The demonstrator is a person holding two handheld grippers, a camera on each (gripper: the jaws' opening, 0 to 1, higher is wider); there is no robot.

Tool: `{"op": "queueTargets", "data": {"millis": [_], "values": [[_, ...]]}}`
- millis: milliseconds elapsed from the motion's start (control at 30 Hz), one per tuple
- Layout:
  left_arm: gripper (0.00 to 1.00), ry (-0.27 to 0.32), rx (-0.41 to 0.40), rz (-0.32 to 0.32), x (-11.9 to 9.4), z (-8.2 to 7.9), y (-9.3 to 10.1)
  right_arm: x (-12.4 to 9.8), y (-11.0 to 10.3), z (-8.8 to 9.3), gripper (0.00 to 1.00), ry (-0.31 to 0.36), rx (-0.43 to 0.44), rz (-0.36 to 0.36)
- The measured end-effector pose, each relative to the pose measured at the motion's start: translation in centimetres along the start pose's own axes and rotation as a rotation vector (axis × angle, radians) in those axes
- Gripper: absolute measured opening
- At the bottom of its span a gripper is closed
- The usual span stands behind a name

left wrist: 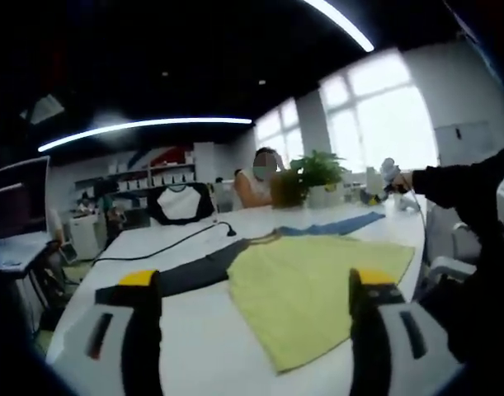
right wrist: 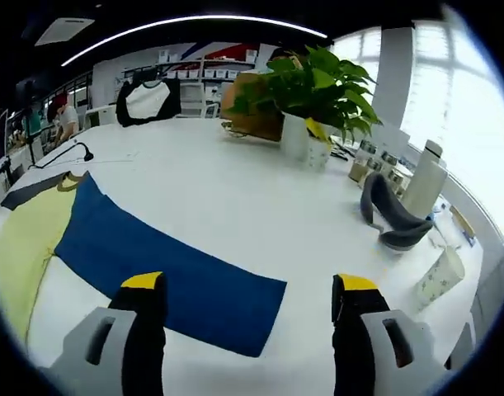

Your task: Fold the garment on the visible template until the final outline fits inside the template.

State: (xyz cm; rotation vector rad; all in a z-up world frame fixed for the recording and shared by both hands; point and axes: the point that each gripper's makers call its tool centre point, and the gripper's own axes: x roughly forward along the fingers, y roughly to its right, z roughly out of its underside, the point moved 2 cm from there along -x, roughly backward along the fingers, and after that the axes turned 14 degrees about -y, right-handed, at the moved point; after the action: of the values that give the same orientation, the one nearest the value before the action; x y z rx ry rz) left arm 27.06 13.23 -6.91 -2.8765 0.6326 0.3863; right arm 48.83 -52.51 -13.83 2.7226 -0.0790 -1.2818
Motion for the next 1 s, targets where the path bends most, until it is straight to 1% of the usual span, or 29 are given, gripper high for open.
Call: {"op": "queueTargets", "data": {"millis": [67,133,200,267,367,433,467,567,667,833,900,933,967,1000], "values": [[1.0,-0.001,0.001,-0.003,0.0,0.0,0.0,0.4,0.5,0.4,0.73,-0.019,0.012,0.016],[1.0,0.0,0.003,0.0,0.1,0.0,0.0,0.8,0.9,0.8,0.69,-0.038,0.024,0.032],[1.0,0.0,0.002,0.003,0.1,0.0,0.1,1.1,1.3,1.5,0.61,-0.067,0.035,0.052],[1.0,-0.002,0.003,0.001,0.1,0.0,0.1,1.2,1.5,1.7,0.55,-0.066,0.045,0.058],[1.0,-0.003,0.002,0.001,0.1,0.1,0.2,1.5,1.8,1.9,0.51,-0.08,0.055,0.061],[1.0,-0.006,0.001,0.001,0.1,0.2,0.1,1.7,1.8,2.2,0.45,-0.089,0.062,0.056],[1.0,-0.005,0.0,0.0,0.1,0.2,0.1,1.7,1.8,2.4,0.42,-0.084,0.09,0.056],[1.0,-0.011,-0.003,0.002,0.2,0.3,0.2,2.1,1.6,2.9,0.41,-0.103,0.073,0.051],[1.0,-0.008,-0.003,0.002,0.1,0.2,0.1,2.4,1.5,3.5,0.34,-0.124,0.109,0.039],[1.0,-0.005,-0.005,-0.004,0.0,0.1,-0.1,2.8,1.7,3.8,0.27,-0.138,0.118,0.032],[1.0,-0.002,-0.006,-0.005,0.0,0.0,-0.1,3.1,1.7,4.1,0.26,-0.148,0.155,0.008],[1.0,-0.001,-0.007,-0.006,0.0,-0.1,-0.2,3.1,1.6,4.0,0.25,-0.133,0.178,-0.005],[1.0,-0.002,-0.007,-0.006,0.0,-0.1,-0.2,3.0,1.6,4.1,0.24,-0.141,0.174,-0.006],[1.0,-0.003,-0.007,-0.006,0.0,0.0,-0.2,3.1,1.6,4.0,0.23,-0.132,0.184,-0.01]]}}
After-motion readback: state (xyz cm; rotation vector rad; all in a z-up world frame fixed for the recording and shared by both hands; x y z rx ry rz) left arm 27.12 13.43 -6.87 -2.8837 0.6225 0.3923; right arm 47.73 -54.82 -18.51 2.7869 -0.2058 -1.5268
